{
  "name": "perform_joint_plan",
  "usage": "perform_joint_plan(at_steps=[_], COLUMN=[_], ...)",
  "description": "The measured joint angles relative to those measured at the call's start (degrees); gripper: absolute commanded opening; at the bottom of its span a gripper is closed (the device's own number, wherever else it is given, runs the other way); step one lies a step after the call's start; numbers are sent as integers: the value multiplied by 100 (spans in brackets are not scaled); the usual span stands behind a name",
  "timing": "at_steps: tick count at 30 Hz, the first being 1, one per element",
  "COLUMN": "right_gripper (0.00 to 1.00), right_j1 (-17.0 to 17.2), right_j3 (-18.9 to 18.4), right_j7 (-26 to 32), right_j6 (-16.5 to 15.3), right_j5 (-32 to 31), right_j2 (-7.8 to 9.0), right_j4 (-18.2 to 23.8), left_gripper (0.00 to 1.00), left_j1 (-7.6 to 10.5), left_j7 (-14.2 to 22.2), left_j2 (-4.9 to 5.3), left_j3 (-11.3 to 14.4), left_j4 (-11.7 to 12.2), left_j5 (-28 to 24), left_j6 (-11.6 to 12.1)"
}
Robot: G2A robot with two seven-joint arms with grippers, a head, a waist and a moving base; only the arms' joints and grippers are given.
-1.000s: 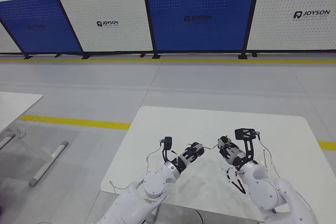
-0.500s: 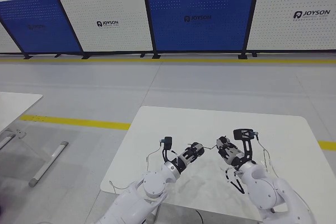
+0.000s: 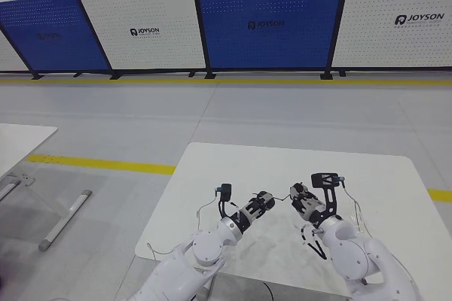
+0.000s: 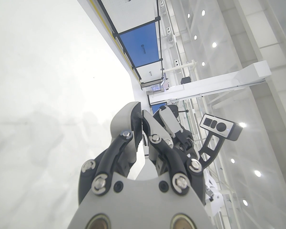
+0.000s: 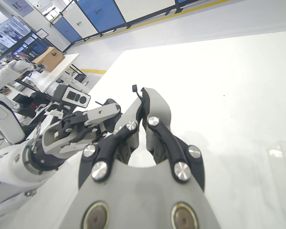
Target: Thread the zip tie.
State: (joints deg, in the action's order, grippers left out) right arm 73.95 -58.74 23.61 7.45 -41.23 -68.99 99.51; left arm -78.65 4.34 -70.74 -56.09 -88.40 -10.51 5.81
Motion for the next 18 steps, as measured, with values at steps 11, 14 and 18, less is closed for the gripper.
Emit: perform_joint_plan(at_steps=[11,14,18], right_gripper=[0,0,0], right_j1=[132,164,158], right_j3=[-118,-155,-152], right_j7=[-75,-61,-17], right_j6=[-72,-93,-114], right_j5=[-41,-49,-64], right_j2=[-18,-19,-32], right_j4=[92,110,87], left_gripper=[0,0,0], left_j1=[0,0,0], left_j7=[0,0,0], left_j2=[0,0,0], left_j3=[0,0,0], left_j4=[0,0,0], left_j5=[0,0,0], left_j6=[0,0,0])
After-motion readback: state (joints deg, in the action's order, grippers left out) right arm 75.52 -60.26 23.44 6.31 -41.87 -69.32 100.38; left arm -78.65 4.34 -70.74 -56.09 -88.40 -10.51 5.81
